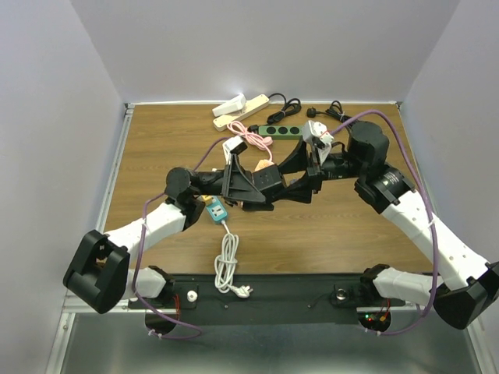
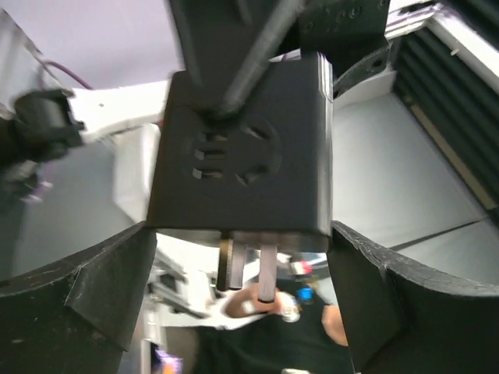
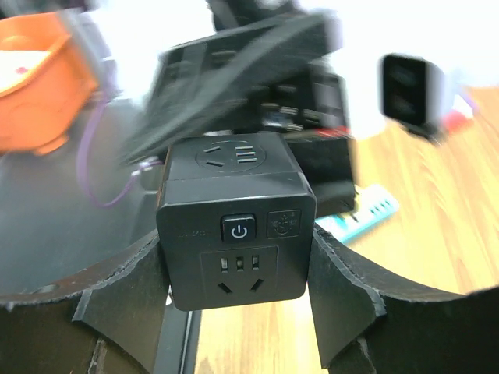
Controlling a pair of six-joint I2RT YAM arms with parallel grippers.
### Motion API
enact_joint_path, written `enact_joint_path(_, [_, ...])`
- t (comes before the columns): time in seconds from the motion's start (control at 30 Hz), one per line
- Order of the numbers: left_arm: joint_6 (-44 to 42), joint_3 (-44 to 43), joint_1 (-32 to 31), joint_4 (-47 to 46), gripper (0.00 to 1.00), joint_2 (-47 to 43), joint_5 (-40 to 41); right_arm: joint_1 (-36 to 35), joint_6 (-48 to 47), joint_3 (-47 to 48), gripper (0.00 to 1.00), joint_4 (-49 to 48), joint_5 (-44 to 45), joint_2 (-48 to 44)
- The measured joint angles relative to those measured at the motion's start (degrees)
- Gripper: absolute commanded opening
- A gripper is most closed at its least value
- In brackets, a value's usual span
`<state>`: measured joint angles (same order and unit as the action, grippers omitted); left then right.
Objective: Insert the plug
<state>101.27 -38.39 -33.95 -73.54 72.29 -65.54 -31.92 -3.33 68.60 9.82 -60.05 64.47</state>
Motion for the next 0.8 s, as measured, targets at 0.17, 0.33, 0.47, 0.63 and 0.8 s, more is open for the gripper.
enact_joint_path(0.17, [-13.16,0.22,0.31,0.94,0.99,-0.92,-0.52,-0.02,3.1,-1.05,0.0,0.09,7.13,-0.07])
enact_joint_path(0.33, [-40.11,-3.91,2.82,25.88,0.99,-7.67,1.57,0.0,4.76,-2.03,0.0,0.57,13.46,-0.09])
enact_joint_path(0.47, [-53.42,-5.46,6.58,39.69,0.99,-11.1,5.64,-0.02,4.09,-2.03,0.0,3.52,17.11,-0.44])
enact_joint_path(0.63, [-67.8,-5.64,8.61,57.61,0.99,-12.2,18.01,-0.02,1.77,-1.57,0.01,9.64,21.73,-0.17])
enact_joint_path(0.8, [-75.69,-5.09,8.57,68.13,0.97,-11.61,35.6,-0.02,-0.37,2.32,0.0,15.15,26.21,5.73])
